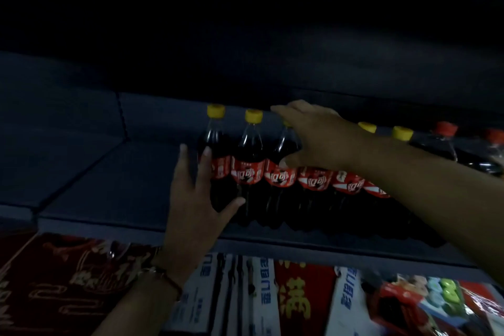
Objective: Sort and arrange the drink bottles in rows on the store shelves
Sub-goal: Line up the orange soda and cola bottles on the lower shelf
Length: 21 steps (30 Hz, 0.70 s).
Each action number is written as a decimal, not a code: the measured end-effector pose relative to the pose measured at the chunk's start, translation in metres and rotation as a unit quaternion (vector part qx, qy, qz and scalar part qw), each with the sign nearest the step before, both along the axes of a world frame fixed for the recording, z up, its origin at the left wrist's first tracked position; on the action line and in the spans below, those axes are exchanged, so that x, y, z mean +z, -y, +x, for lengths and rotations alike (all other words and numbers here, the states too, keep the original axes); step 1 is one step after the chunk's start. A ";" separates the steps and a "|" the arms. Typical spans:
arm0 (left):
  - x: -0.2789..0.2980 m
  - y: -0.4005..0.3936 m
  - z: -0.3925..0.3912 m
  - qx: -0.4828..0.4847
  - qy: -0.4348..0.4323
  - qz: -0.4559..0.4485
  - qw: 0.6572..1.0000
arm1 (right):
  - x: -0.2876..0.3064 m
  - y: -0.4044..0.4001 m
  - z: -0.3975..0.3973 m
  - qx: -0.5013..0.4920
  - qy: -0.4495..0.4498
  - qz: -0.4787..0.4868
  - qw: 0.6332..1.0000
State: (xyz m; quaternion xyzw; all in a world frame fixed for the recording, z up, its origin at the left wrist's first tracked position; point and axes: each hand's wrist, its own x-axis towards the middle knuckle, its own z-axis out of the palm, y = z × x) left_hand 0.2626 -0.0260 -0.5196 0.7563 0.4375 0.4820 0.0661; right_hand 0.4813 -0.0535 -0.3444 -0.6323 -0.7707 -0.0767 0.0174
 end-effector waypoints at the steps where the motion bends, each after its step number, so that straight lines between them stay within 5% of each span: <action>1: 0.019 -0.001 -0.003 0.001 -0.003 0.042 0.999 | 0.005 0.005 0.006 -0.007 -0.011 0.000 1.000; 5: 0.107 -0.034 -0.007 -0.013 -0.202 0.180 0.963 | 0.012 0.019 0.032 -0.033 -0.099 -0.033 0.994; 11: 0.159 -0.061 0.000 -0.063 -0.487 0.072 0.868 | -0.007 0.025 0.048 -0.035 -0.082 -0.024 0.996; 21: 0.155 -0.055 -0.005 -0.082 -0.444 0.045 0.891 | -0.016 0.022 0.052 -0.007 -0.100 0.011 0.995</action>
